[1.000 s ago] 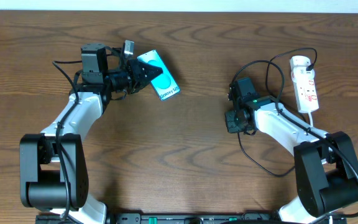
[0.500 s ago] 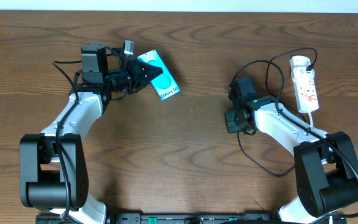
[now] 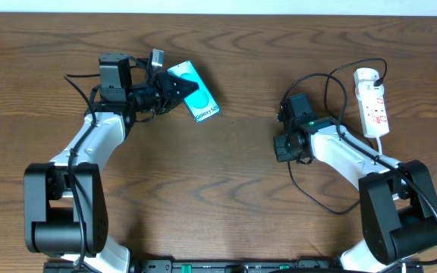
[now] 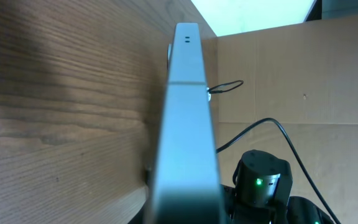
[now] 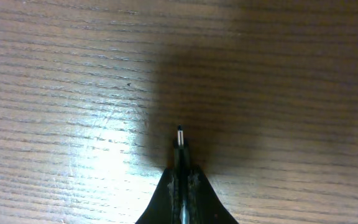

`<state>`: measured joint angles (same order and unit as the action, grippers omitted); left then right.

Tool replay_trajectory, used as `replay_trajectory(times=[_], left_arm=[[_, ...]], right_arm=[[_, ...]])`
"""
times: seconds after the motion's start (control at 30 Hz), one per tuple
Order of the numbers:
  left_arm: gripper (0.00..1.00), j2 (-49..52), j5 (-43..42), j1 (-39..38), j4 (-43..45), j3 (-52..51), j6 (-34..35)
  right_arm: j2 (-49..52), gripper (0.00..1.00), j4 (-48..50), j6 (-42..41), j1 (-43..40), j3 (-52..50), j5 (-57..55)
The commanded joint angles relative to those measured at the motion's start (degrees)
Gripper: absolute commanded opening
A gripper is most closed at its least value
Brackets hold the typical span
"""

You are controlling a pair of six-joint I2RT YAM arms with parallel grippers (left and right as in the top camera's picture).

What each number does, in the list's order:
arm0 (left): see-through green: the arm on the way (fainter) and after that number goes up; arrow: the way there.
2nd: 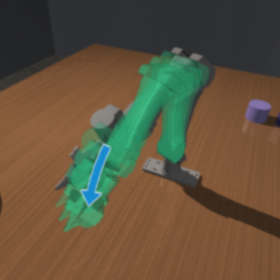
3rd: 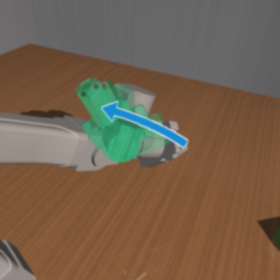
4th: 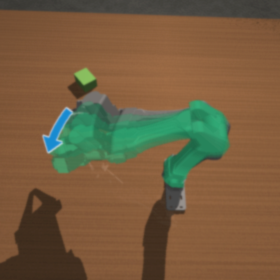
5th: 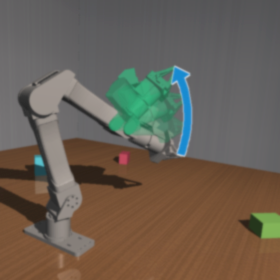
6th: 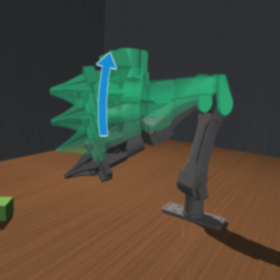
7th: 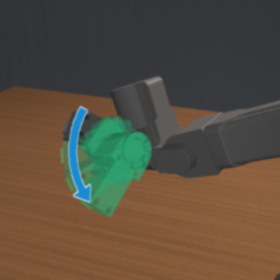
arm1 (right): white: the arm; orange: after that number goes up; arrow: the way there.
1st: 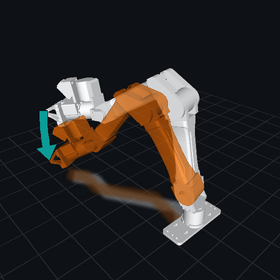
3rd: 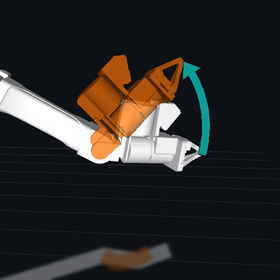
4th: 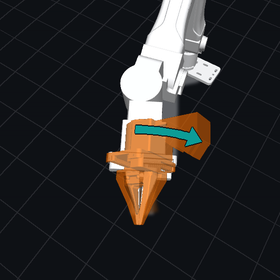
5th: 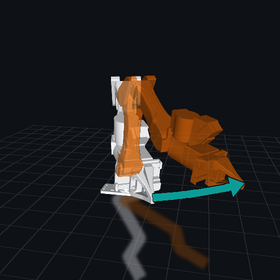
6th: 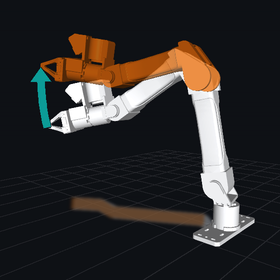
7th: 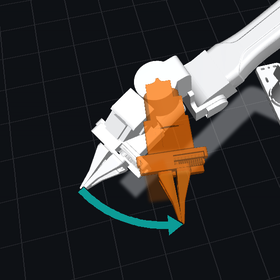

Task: Plug charger to phone and switch on socket

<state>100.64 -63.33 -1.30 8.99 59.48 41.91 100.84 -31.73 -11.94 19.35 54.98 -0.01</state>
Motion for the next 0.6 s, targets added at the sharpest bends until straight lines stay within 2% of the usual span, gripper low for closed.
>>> replay_trajectory(times=[0.0, 0.57], left_arm=[[0.07, -0.55, -2.03, -0.17, 0.26, 0.39, -0.98], [0.07, -0.55, -2.27, 0.00, 0.26, 0.39, -0.92]], right_arm=[[-0.22, 0.01, 0.07, -0.90, -0.20, -0.79, 1.05], [-0.72, 0.01, -2.86, -1.09, -0.20, 3.80, 8.81]])
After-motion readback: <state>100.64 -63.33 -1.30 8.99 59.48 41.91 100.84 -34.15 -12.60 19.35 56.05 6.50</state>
